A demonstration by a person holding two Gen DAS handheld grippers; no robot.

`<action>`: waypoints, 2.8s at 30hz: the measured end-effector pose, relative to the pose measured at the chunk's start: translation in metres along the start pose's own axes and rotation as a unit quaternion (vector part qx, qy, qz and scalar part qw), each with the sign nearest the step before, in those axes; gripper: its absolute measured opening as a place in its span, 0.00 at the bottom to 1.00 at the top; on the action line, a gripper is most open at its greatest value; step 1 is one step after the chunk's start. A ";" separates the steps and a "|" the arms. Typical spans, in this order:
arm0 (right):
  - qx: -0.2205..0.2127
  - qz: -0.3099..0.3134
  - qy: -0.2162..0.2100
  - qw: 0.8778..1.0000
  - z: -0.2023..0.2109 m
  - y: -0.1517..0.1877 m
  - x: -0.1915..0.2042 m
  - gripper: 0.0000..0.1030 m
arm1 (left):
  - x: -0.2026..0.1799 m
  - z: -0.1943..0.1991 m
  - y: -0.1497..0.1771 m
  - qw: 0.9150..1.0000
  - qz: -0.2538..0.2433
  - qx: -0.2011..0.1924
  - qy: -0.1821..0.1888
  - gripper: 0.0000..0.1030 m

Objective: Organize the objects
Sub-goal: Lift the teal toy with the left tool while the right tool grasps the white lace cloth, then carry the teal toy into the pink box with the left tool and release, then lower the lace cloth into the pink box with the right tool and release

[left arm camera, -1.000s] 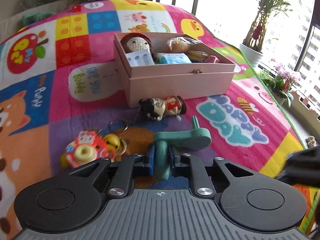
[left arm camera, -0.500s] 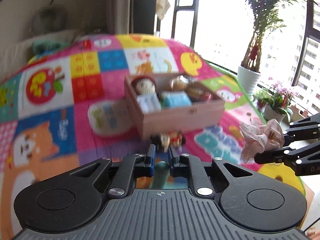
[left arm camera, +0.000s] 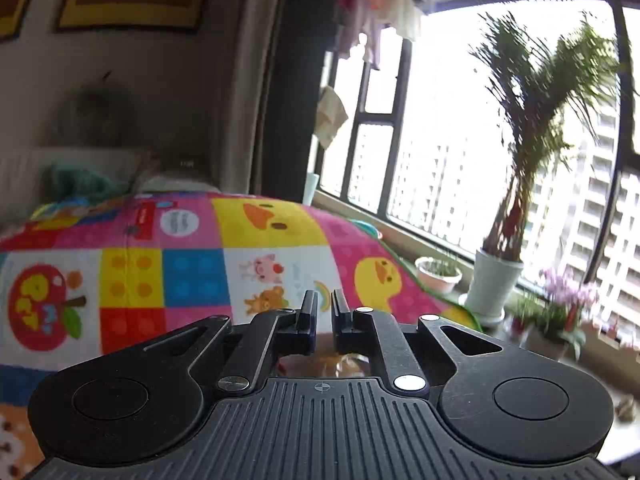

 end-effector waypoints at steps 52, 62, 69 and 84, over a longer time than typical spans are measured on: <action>-0.002 0.008 0.027 1.000 -0.009 0.001 0.010 0.27 | -0.009 0.046 0.106 0.991 -0.085 0.103 0.007 0.17; 0.003 -0.018 0.047 0.999 -0.006 0.005 -0.005 0.27 | 0.015 -0.036 0.107 0.992 -0.009 0.120 -0.022 0.19; 0.004 -0.020 0.026 0.999 -0.022 -0.037 -0.005 0.27 | 0.025 0.035 0.136 0.994 0.027 0.107 0.020 0.19; 0.179 -0.160 0.058 0.969 -0.249 -0.184 -0.024 0.27 | 0.104 0.119 0.175 0.990 0.122 0.070 -0.012 0.19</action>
Point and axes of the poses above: each gripper's, at about its wrist camera, not at the fingertips, and z roughly against the way its jaws point, x to its left, y to its underside, the point moved 9 cm from there along -z, roughly the way its jaws point, and after that the axes turned 3 degrees about x, right-handed, at the moved point
